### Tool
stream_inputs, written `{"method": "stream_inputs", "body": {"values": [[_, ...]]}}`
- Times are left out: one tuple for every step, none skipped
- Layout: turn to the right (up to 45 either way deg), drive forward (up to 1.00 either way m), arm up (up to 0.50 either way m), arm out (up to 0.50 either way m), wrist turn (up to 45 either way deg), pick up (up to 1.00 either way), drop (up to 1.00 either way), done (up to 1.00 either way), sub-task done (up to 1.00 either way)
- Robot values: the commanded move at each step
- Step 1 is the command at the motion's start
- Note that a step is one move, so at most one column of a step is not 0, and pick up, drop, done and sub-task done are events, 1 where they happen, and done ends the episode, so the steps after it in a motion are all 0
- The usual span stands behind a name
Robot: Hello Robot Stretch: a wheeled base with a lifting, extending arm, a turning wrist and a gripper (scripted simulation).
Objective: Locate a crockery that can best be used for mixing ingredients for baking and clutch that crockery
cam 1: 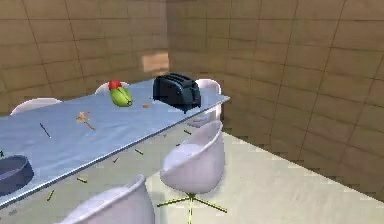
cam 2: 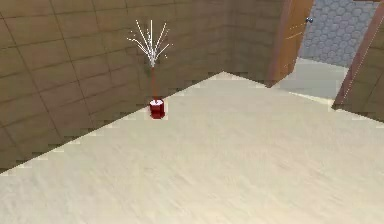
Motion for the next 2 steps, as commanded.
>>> {"method": "stream_inputs", "body": {"values": [[39.0,0.00,0.00,0.00,0.0,0.00,0.00,0.00,0.00],[0.0,0.40,0.00,0.00,0.0,0.00,0.00,0.00,0.00]]}}
